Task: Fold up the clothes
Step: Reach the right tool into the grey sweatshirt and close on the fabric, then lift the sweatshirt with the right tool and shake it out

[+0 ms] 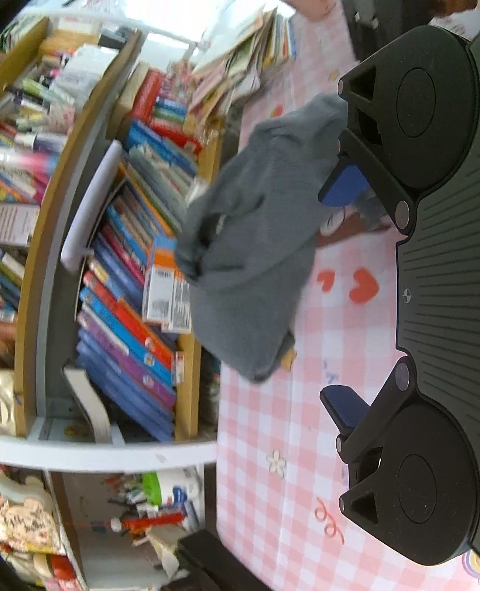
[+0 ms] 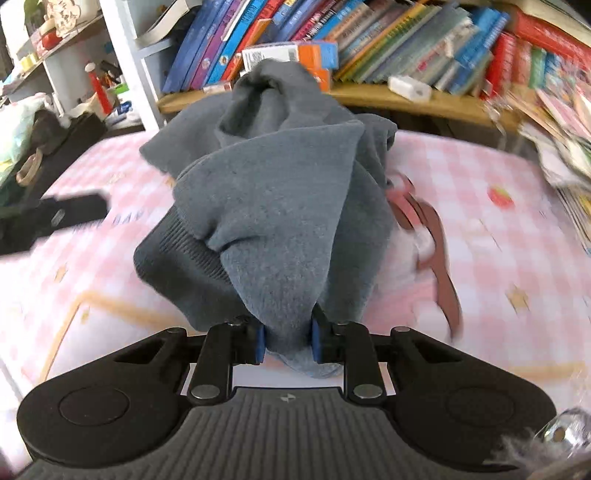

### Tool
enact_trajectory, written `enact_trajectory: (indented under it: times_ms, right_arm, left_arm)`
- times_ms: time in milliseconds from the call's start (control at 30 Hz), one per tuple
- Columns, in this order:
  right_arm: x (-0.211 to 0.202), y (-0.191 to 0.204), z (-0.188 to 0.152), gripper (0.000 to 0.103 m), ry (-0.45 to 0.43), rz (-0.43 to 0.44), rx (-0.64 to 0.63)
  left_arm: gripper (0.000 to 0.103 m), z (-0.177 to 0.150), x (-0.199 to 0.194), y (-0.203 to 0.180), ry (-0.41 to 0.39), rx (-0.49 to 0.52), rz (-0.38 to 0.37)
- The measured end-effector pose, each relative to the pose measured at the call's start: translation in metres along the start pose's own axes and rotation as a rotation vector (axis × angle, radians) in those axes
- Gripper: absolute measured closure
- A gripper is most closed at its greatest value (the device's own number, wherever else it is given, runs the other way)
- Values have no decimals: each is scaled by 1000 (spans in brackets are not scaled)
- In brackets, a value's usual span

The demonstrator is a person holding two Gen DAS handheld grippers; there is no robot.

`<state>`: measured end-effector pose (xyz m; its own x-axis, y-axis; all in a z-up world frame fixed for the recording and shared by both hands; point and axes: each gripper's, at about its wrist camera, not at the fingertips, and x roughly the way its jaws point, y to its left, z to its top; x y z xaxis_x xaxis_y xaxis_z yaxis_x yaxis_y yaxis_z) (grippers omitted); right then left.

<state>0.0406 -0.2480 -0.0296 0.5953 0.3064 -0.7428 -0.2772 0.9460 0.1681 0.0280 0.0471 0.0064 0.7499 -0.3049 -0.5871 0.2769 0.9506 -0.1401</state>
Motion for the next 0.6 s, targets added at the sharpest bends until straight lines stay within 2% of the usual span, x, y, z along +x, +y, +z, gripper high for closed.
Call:
enact_trajectory:
  times_ms: [300,400,500,600]
  right_arm:
    - [-76,-21,-45,83,-1,52,152]
    - [-90,-21,-33,84,-46,131,217]
    - [-97,-20,-6,84,-107,242,301]
    - [-88,-10,22,84,-115,317,303]
  left_arm:
    - [0,-6,0,-19,42,34,-110]
    - [0,-7,-1,-17,53,15,-100]
    - [0,-9,-7,-11,53,-3,-110]
    - [0,-14,-15,-2,48,0,-113]
